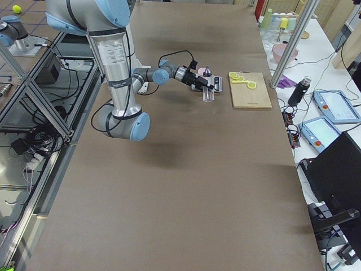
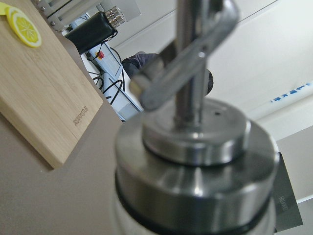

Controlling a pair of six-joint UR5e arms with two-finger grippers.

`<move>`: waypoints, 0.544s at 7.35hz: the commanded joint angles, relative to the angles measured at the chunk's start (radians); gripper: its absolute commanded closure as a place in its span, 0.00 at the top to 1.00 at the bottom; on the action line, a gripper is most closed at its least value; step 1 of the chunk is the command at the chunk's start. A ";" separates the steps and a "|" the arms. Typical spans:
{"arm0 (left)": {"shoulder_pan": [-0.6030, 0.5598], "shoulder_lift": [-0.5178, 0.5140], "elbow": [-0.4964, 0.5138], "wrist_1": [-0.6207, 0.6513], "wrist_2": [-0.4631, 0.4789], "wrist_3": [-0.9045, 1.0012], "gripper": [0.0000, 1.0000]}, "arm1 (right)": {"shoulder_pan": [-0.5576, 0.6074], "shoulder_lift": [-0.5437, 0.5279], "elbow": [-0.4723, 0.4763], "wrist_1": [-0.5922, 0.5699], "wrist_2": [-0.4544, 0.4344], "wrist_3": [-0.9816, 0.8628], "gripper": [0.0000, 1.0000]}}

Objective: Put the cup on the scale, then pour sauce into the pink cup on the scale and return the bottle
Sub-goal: 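Carry the bottle with the right gripper toward the pink cup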

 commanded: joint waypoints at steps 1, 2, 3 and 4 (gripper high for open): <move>-0.008 0.002 0.019 0.002 0.002 -0.001 0.98 | -0.011 0.029 -0.006 -0.088 -0.056 -0.003 0.00; -0.026 0.004 0.029 0.004 0.002 -0.001 0.98 | -0.012 0.072 -0.013 -0.180 -0.075 -0.001 0.00; -0.030 0.004 0.033 0.004 0.002 -0.001 0.98 | -0.011 0.081 -0.021 -0.202 -0.081 -0.001 0.00; -0.030 0.005 0.036 0.007 0.002 -0.001 0.98 | -0.009 0.090 -0.061 -0.202 -0.122 -0.003 0.00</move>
